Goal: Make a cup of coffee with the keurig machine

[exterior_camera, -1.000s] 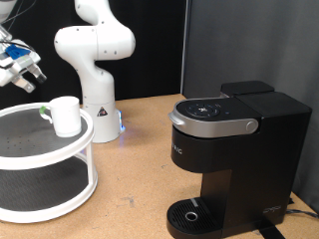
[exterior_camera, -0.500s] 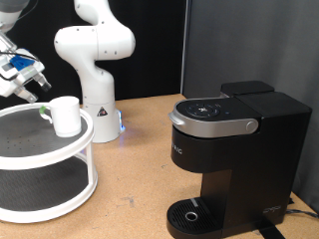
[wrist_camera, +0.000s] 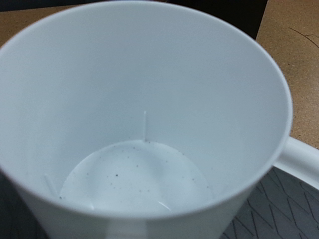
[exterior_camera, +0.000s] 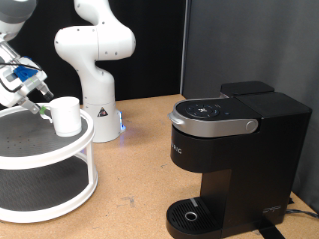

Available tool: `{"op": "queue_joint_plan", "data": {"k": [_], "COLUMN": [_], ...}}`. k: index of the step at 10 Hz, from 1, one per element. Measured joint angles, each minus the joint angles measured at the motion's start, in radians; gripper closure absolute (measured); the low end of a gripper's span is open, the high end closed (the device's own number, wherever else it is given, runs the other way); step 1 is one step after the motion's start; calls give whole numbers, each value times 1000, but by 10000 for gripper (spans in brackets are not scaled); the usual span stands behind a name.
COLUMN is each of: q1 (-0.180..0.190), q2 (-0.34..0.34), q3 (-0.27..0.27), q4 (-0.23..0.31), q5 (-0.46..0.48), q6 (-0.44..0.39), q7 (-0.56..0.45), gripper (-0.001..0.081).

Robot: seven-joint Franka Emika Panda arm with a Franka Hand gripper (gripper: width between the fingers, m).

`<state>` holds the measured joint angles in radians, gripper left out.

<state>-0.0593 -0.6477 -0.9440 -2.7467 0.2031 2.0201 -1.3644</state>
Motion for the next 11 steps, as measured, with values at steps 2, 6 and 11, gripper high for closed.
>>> {"op": "queue_joint_plan", "data": {"k": [2, 6, 11], "q1": [13, 51, 84], "q2": [13, 23, 23], "q3": [-12, -41, -68], "q4": [-7, -14, -14], "q5": [1, 10, 13], "q6": [25, 63, 76], "q7": [-8, -15, -18], "gripper": [1, 1, 395]}}
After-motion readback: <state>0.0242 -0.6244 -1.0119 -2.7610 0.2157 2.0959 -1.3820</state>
